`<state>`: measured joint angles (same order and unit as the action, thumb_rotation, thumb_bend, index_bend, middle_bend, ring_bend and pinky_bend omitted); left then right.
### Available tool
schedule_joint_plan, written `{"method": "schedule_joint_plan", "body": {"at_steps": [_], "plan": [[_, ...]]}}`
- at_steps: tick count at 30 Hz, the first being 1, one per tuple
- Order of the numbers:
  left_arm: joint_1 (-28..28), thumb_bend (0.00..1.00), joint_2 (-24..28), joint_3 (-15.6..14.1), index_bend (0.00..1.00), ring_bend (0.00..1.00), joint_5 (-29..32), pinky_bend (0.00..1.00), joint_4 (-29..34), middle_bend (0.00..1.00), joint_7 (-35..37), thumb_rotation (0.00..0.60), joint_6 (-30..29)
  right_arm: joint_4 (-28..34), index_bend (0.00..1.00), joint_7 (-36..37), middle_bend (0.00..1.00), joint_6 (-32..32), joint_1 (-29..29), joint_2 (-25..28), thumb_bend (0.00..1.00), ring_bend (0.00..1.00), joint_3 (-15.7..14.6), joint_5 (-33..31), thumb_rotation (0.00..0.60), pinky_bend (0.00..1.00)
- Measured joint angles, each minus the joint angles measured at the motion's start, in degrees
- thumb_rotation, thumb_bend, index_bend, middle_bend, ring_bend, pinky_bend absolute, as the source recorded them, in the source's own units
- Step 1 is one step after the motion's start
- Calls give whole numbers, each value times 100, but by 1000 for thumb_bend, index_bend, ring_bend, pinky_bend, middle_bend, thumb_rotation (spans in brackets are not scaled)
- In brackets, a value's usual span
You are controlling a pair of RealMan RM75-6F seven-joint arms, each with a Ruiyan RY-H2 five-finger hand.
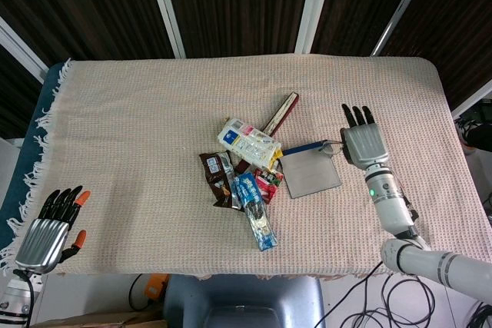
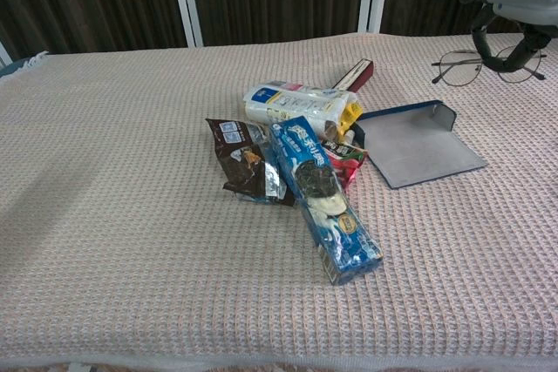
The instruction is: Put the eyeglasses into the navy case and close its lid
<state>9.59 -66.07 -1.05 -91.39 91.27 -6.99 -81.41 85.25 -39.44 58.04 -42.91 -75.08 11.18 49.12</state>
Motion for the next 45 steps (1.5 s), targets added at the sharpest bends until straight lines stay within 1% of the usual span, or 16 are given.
{"method": "schedule_joint_plan", "body": {"at_steps": [5,12,22,26,33,38,45], "plan": [[11,423,-6,12,0,0,25,25,0,0,-16,600,23,-76,720,-306,53,-39,-128,-253,605,0,-194,155,600,0],[24,422,-13,47,0,0,97,25,0,0,-24,600,55,-502,719,-759,54,-189,-363,-729,604,0,-489,420,600,0],[53,423,-19,52,0,0,136,26,8,0,-52,600,120,-1213,719,-997,56,-290,-550,-1305,604,0,-662,737,600,0],[62,423,-21,48,0,0,141,26,12,0,-63,600,142,-1520,719,-966,58,-333,-571,-1588,603,0,-624,688,600,0],[62,422,-15,37,0,0,121,26,21,0,-58,600,131,-2082,719,-931,65,-239,-593,-2146,605,0,-400,495,600,0],[65,423,-10,25,0,0,110,27,17,0,-48,600,140,-2314,719,-968,70,-155,-619,-2367,604,0,-237,372,600,0],[58,423,-1,13,0,0,88,27,29,0,-43,600,121,-2652,716,-1028,72,-266,-726,-2650,604,0,-67,201,600,0]]}}
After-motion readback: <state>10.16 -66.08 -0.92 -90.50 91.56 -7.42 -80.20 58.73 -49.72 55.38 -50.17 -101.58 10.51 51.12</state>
